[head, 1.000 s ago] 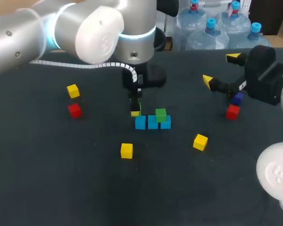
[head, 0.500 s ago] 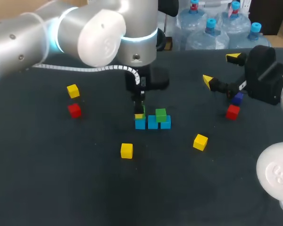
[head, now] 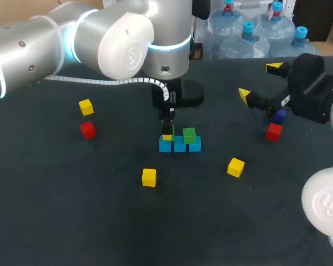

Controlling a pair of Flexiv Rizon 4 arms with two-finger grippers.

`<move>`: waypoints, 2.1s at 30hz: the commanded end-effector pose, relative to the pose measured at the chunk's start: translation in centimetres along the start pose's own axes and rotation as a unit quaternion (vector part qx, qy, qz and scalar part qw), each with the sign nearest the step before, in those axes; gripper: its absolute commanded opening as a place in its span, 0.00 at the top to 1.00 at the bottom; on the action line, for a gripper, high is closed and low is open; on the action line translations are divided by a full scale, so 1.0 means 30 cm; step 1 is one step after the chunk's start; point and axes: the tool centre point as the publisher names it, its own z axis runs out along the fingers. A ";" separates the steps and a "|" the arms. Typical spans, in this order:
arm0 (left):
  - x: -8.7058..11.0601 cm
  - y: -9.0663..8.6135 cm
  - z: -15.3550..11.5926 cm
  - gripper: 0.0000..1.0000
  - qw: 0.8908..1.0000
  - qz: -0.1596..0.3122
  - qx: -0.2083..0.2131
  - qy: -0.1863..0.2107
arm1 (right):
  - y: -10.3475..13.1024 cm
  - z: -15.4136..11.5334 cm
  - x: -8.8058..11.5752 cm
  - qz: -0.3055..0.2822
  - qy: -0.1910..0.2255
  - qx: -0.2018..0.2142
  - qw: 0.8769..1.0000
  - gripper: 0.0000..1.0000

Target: Place the blue cubes, place green cubes on the blue cubes, place the yellow cubes on the green cubes, then place the red cubes on the yellow cubes, and place purple cube on the red cubes.

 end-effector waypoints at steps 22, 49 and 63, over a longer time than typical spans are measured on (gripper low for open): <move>-0.023 -0.005 0.015 1.00 1.000 0.004 0.009 -0.004 | -0.001 -0.001 0.001 0.000 -0.001 -0.001 1.000 0.00; -0.034 -0.011 0.020 0.00 1.000 0.012 0.015 -0.001 | -0.001 -0.001 0.001 0.000 -0.001 -0.001 1.000 0.00; -0.034 -0.011 0.020 0.00 1.000 0.012 0.015 -0.001 | -0.001 -0.001 0.001 0.000 -0.001 -0.001 1.000 0.00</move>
